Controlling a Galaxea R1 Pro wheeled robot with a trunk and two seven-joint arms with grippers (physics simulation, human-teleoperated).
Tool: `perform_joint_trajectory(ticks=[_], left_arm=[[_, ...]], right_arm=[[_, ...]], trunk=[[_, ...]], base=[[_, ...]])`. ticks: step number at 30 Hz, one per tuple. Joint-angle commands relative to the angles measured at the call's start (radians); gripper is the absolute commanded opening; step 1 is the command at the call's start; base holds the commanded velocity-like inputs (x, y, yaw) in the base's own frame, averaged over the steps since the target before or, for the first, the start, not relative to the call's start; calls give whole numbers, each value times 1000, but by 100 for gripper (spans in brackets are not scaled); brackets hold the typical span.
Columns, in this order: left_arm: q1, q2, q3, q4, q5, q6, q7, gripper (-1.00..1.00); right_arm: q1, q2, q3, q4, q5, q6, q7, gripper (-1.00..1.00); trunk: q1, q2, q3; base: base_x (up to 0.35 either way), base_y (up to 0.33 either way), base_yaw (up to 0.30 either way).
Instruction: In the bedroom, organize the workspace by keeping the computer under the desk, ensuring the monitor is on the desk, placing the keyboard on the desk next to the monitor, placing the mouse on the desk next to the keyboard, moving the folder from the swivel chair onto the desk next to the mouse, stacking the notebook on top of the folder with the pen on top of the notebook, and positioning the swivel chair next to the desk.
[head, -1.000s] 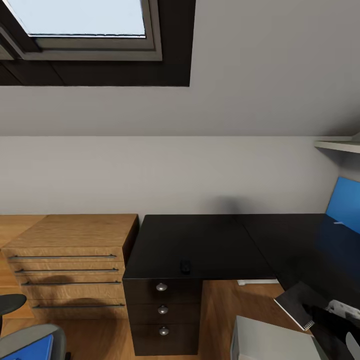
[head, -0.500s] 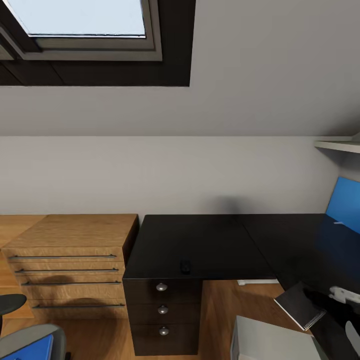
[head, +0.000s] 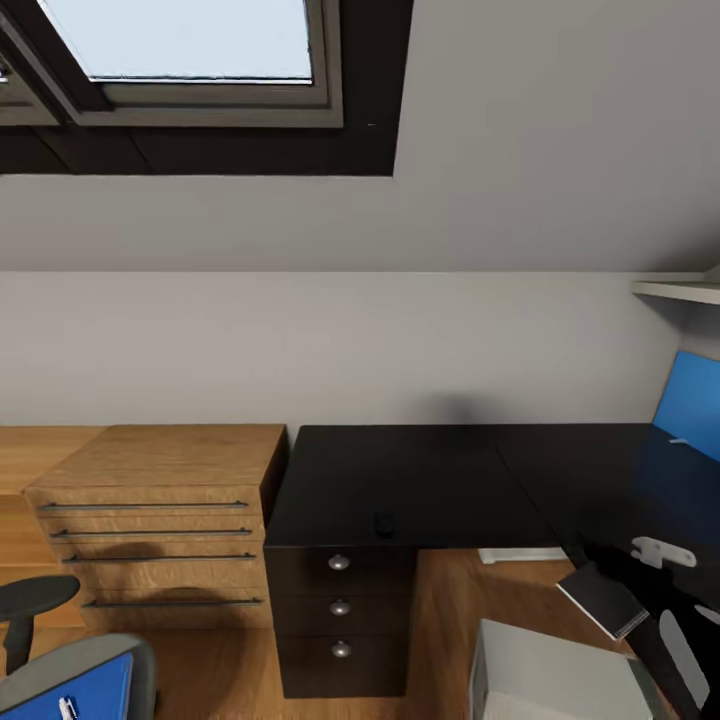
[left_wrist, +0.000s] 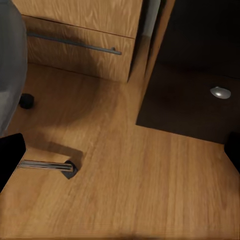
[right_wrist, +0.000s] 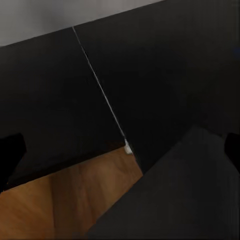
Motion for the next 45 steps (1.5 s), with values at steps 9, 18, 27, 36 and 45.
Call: perform_joint_trajectory(ticks=[9, 18, 27, 36, 45], left_arm=[[-1, 0, 9, 1, -9, -3, -4, 100], [-1, 0, 9, 1, -9, -3, -4, 100], [-1, -2, 9, 1, -9, -3, -4, 100], [0, -3, 9, 1, -9, -3, -5, 100], [-1, -2, 9, 1, -9, -3, -4, 100]], right_arm=[[-1, 179, 8, -114, 32, -50, -30, 100], [-1, 271, 128, -126, 317, -68, -281, 100], [-1, 381, 300, -75, 576, -66, -698, 100], [-1, 430, 546, 108, 723, -62, -1056, 100], [-1, 436, 668, 192, 743, -17, -1182, 100]], trunk=[[0, -1, -1], [0, -1, -1], [0, -1, -1], [0, -1, -1], [0, -1, -1]], base=[[-102, 103, 0], [-11, 9, 0], [-1, 0, 0], [0, 0, 0], [0, 0, 0]])
